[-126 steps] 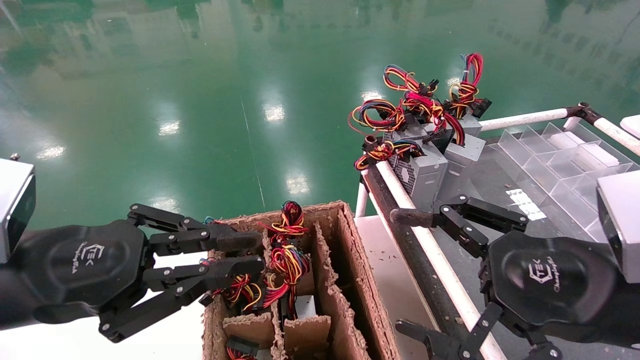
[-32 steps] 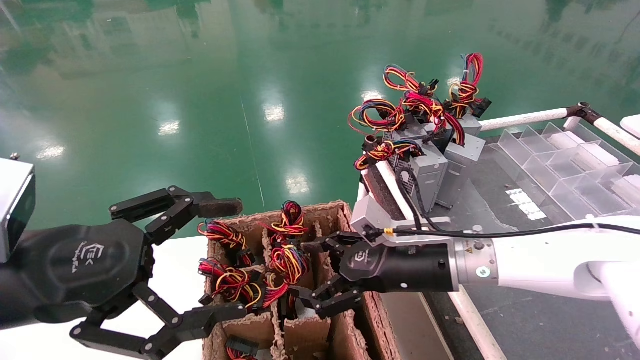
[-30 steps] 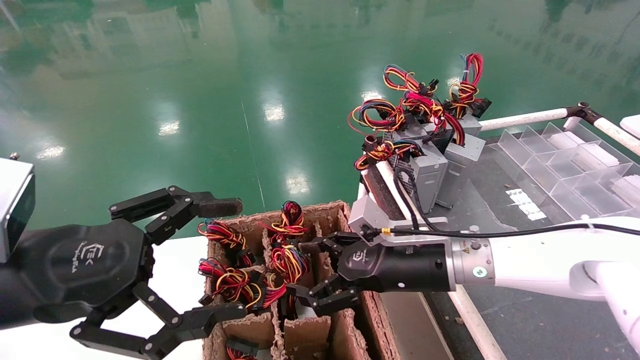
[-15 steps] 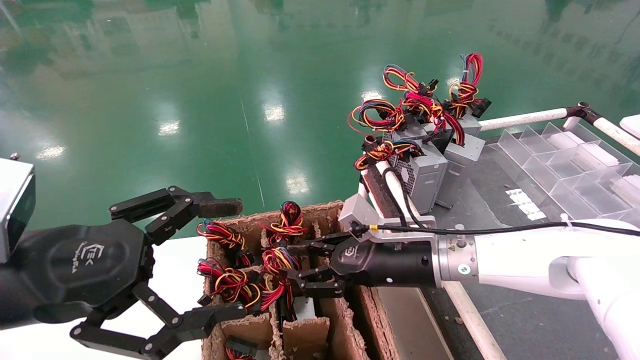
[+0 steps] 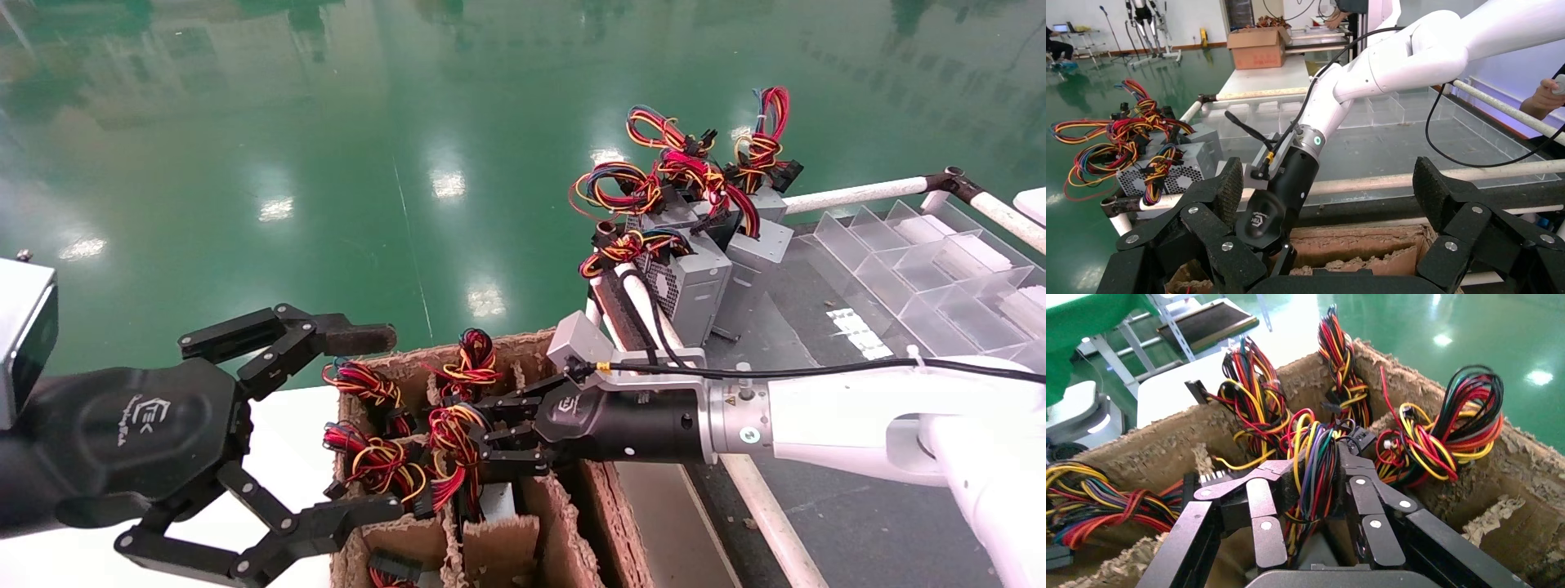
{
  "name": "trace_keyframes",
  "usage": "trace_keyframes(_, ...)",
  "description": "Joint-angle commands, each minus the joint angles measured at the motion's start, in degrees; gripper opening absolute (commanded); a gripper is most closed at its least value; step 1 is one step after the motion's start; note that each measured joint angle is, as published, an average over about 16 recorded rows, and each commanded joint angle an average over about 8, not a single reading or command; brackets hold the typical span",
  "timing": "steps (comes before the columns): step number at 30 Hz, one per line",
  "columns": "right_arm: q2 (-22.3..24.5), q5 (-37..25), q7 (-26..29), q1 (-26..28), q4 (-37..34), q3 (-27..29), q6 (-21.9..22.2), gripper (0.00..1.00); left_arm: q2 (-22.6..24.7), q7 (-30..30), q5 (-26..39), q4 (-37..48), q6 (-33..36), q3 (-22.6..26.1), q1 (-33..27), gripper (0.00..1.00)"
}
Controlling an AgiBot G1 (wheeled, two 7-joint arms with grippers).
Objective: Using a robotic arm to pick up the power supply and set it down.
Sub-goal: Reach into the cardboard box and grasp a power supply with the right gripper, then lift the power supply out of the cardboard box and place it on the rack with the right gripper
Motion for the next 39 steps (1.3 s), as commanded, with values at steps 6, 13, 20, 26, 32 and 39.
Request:
trace_keyframes(6, 0.15, 0.9, -0.7, -0.26, -0.63, 0.56, -2.32, 0.0, 0.0, 0.0, 0.0, 0.0, 0.0, 0.0, 0.0, 1.0)
trace_keyframes(13, 1.06, 3.04, -1.42, -0.62, -0.58, 1.98, -4.59, 0.0, 0.0, 0.0, 0.0, 0.0, 0.0, 0.01, 0.0, 1.0)
trace_keyframes(20, 3.47, 6.39, -2.43, 0.12, 2.46, 3.96, -6.27, 0.0, 0.0, 0.0, -0.01, 0.0, 0.0, 0.01, 0.0, 1.0)
trace_keyframes(26, 6.91, 10.54, -0.55, 0.94, 8.88, 5.32, -6.94, 0.0, 0.0, 0.01, -0.01, 0.0, 0.0, 0.01, 0.0, 1.0)
trace_keyframes(32, 12.69, 17.2, 4.75, 1.21, 19.81, 6.1, -6.98, 0.0, -0.01, 0.01, -0.01, 0.0, -0.01, 0.01, 0.0, 1.0)
trace_keyframes(39, 21.29, 24.26, 10.52, 1.69, 31.0, 6.6, -6.37, 0.0, -0.01, 0.01, -0.01, 0.0, -0.01, 0.02, 0.0, 1.0)
